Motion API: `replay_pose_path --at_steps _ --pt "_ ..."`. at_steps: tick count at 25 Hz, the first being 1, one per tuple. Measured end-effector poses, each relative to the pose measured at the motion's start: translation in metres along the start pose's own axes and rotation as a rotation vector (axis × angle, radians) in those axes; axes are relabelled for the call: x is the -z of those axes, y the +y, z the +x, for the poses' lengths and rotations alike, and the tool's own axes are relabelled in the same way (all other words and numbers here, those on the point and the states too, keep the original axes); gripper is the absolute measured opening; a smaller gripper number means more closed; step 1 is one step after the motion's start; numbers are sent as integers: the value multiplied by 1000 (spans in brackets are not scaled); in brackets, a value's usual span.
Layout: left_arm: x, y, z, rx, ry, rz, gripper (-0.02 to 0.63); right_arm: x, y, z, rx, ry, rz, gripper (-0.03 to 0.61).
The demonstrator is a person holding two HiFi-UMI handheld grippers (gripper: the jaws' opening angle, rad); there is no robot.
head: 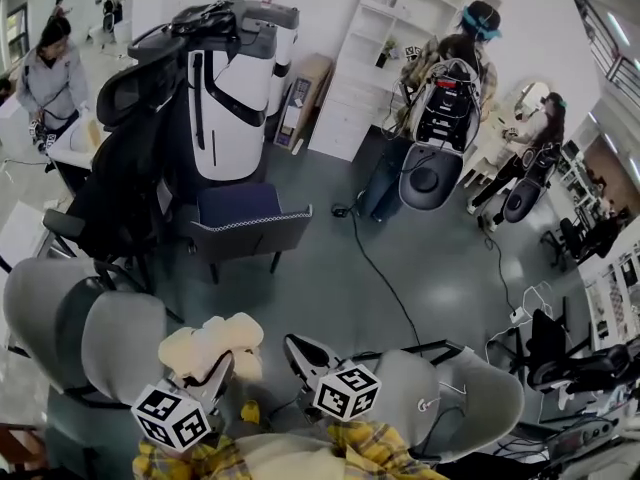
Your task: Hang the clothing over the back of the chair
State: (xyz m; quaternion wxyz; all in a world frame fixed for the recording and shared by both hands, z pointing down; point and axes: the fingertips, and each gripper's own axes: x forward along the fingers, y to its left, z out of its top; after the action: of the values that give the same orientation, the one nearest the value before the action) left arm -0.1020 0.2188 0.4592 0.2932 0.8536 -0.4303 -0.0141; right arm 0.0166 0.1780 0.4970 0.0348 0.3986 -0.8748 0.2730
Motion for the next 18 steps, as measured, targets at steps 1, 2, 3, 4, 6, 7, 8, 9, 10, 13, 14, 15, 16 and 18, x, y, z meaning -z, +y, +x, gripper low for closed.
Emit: replay_pose_path --at_steps 1,2,3,4,6,7,8,9,10,13,14,15,16,18 --pt "-2 5 2 4 4 2 58 0 1 4 2 5 -9 14" --pt "-3 9 3 9 8 3 58 1 0 8 6 11 -17 14" --pt "-3 11 5 14 10 5 58 3 -2 10 11 18 -21 14" --pt "-4 13 7 19 11 9 58 3 -5 11 17 22 -22 14" --pt "-9 13 12 29 11 21 58 1 -13 15 26 24 -22 14" --pt "-13 13 15 33 10 25 58 -2 -16 18 28 24 -24 14" --pt "-17 14 17 38 9 27 58 -4 -20 21 28 27 -27 15" --pt "-21 14 19 42 7 27 58 -7 -23 26 27 31 -32 15" --pt "-26 14 20 46 2 27 58 -10 -26 32 22 35 -38 15" --pt "-42 16 25 59 -17 28 58 -17 -31 50 -20 39 -58 15" --pt "-47 16 27 62 -22 32 58 -20 -33 55 -38 37 -64 15" --pt "-52 16 31 62 -23 37 58 -23 -35 61 -57 36 -67 15" --pt "-56 16 34 60 -23 43 58 -25 -38 66 -74 36 -67 15" --pt "-66 14 43 53 -21 60 58 -31 -43 79 -103 42 -61 15"
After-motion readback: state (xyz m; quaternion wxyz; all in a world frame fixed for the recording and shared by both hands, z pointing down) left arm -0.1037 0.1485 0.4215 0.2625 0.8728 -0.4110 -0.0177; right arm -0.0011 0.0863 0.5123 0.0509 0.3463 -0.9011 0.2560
